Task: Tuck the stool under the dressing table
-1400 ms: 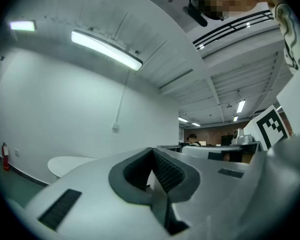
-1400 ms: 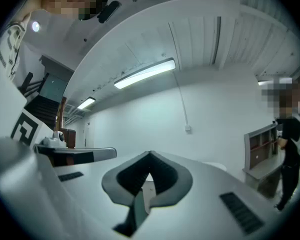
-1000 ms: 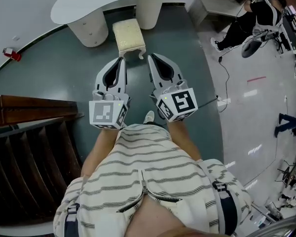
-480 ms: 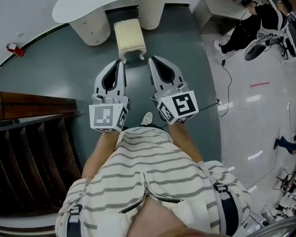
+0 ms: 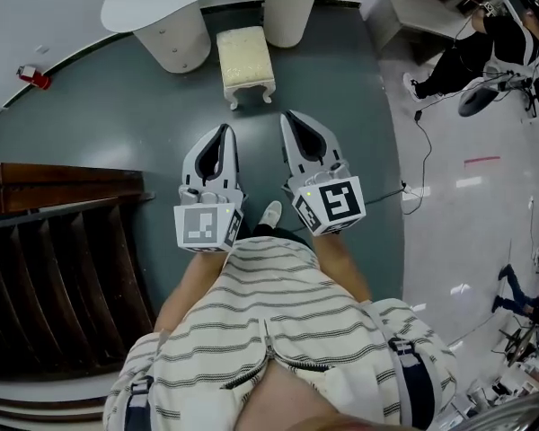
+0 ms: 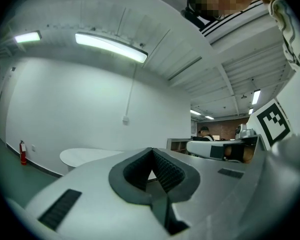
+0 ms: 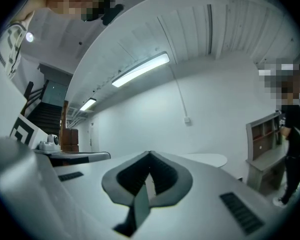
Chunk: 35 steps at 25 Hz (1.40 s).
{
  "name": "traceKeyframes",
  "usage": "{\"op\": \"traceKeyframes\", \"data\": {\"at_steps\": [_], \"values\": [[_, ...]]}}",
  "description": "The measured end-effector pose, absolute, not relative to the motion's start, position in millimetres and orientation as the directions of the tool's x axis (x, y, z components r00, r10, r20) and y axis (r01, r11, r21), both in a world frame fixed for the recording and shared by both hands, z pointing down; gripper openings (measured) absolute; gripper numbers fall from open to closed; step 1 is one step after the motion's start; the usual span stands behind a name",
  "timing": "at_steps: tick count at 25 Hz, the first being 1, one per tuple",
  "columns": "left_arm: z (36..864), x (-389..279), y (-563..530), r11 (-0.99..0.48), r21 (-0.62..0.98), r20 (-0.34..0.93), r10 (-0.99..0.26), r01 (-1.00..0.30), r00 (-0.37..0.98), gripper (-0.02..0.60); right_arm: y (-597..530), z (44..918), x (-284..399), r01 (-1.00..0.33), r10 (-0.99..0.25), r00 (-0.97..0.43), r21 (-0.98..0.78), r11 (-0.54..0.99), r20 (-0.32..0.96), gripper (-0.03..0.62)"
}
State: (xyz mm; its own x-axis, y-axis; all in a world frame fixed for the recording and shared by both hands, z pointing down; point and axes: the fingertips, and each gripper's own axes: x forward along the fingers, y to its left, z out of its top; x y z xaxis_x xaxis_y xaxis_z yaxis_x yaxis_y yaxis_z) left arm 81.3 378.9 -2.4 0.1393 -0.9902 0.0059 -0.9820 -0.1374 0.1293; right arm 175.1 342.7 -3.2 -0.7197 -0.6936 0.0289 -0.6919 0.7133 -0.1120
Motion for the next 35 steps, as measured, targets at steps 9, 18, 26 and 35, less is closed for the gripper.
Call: {"op": "traceKeyframes", "data": {"at_steps": [9,18,26,35], "values": [[22.4,50.6,323.9,-0.15,0.16,0.035,-0.987,-0.976,0.157,0.006,295.1,15.7,145.2,-0.715,-0.713,-0.698,-0.113,0.69,0.065,0.011],[30.8,4.2,253.1,-0.177,0.176,0.047,-0.981,-0.968,0.188,0.006,228.1,22.4,97.0,-0.733,-0.729,-0.68,-0.112,0.671,0.083,0.012],[49.8,-35.0,196.3,-0.195,0.199,0.075,-0.974,-0.96,0.213,0.006,170.9,40.3,55.7,-0.746,-0.733,-0.666,-0.112,0.657,0.138,0.011],[53.9,-70.3,147.7,-0.223,0.252,0.074,-0.966,-0.942,0.249,0.006,123.5,43.4,19.2,-0.769,-0.748,-0.637,-0.098,0.631,0.185,0.012]]}}
